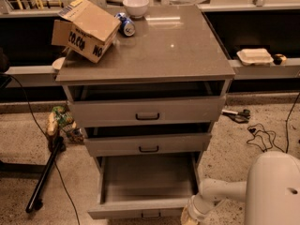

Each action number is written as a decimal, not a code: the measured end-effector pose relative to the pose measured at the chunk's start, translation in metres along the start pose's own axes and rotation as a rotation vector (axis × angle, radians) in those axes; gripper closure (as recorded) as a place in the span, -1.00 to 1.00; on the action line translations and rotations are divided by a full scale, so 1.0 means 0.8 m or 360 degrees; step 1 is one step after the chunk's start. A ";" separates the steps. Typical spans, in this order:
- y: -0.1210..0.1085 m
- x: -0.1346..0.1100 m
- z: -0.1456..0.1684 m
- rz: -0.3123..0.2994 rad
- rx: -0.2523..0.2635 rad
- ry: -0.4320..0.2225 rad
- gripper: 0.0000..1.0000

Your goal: Close bottom drawer

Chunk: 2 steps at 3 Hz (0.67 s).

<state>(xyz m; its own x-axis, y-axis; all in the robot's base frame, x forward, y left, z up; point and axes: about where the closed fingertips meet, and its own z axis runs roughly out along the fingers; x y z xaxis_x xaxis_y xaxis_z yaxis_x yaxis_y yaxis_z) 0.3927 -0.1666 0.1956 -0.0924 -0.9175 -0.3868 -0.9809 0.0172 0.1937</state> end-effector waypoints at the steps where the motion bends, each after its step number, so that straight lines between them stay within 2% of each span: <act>1: 0.006 0.013 0.018 0.0012 -0.0010 0.0018 1.00; 2: -0.001 0.029 0.038 0.0028 -0.0008 0.0001 1.00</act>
Offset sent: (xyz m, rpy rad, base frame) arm 0.0062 -0.0197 -0.0601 0.0037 -0.0032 -0.0323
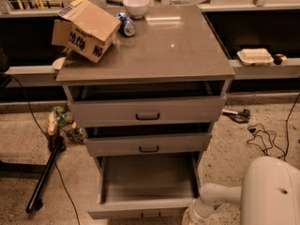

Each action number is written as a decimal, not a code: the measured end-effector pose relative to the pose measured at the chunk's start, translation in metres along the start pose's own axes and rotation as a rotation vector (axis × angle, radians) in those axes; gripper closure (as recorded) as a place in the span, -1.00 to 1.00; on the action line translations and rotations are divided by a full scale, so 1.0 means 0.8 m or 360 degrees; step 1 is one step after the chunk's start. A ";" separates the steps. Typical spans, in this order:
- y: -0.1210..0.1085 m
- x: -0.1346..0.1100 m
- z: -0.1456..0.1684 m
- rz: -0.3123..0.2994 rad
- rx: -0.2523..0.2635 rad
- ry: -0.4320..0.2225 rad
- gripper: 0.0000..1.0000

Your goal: Close bottom drawer

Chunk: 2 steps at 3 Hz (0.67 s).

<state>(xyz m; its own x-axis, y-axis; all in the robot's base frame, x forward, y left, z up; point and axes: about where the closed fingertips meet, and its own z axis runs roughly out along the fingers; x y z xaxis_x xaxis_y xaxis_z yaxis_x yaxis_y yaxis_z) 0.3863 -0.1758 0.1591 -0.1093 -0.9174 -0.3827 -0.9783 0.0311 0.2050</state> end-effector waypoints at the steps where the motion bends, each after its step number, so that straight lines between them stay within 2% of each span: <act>1: -0.019 0.011 0.010 0.0023 0.0029 -0.0031 0.62; 2: -0.038 0.011 0.004 0.0016 0.0097 -0.0043 0.17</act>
Offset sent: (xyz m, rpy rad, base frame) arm 0.0539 -0.0140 -0.0065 0.0183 -0.1155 -0.0584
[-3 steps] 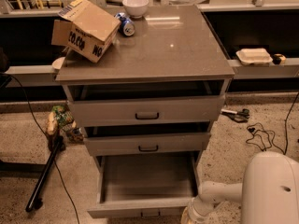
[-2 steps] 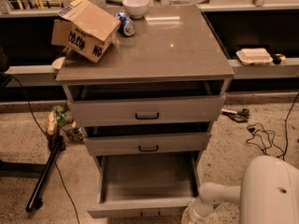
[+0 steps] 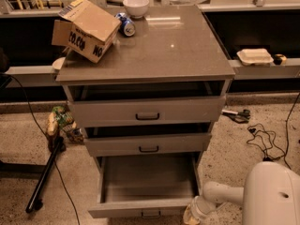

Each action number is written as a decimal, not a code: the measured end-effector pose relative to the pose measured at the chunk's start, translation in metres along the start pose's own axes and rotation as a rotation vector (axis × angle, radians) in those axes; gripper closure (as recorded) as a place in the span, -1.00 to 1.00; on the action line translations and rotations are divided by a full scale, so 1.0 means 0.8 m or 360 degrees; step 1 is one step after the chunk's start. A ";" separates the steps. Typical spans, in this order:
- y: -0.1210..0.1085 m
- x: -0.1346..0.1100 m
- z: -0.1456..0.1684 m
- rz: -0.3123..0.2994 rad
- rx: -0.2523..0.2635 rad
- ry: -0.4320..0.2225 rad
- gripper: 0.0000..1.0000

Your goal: Close bottom drawer

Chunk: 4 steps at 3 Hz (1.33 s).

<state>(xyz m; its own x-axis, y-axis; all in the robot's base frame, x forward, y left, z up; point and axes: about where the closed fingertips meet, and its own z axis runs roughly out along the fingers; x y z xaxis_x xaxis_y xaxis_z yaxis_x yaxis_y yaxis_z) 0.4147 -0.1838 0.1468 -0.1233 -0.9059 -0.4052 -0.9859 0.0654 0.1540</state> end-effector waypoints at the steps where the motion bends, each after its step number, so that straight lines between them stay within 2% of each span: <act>1: 0.000 0.000 0.000 0.0000 0.0001 0.0000 -0.31; 2: 0.000 0.000 0.000 0.0000 0.0001 0.0000 -0.92; 3: 0.000 0.000 0.000 0.0000 0.0000 0.0000 -1.00; 4: 0.000 0.000 0.000 0.0000 0.0001 0.0000 -1.00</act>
Offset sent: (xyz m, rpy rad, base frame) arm 0.0002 0.0000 -0.0001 0.0000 -0.0004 -0.0002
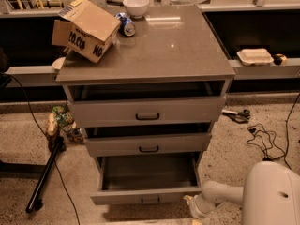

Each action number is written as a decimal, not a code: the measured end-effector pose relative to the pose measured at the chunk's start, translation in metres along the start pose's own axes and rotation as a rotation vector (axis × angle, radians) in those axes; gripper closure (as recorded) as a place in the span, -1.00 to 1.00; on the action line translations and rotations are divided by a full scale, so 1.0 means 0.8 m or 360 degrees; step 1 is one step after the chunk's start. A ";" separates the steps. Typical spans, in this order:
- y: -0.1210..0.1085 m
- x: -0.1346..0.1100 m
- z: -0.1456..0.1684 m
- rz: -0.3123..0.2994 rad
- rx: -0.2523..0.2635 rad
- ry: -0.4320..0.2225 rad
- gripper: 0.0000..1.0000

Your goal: Close bottom drawer

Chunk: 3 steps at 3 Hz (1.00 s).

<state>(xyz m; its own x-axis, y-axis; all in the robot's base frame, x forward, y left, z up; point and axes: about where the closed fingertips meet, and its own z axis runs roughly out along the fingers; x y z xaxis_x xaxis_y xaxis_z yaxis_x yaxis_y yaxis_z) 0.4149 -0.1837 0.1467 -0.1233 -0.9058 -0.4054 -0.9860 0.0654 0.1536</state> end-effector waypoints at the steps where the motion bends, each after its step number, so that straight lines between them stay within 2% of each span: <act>1: -0.024 -0.009 -0.001 -0.0062 0.0051 -0.0033 -1.00; 2: -0.065 -0.026 -0.017 -0.0156 0.0201 -0.0046 -0.65; 3: -0.103 -0.046 -0.035 -0.0246 0.0355 -0.0074 -0.20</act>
Offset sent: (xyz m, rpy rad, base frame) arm 0.1116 0.0108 0.0350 0.0187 -0.3361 0.0358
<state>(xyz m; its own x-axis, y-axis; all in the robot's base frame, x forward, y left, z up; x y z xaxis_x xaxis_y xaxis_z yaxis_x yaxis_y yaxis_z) 0.5036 -0.1679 0.1743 0.0308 -0.8923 -0.4504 -0.9933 0.0231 -0.1137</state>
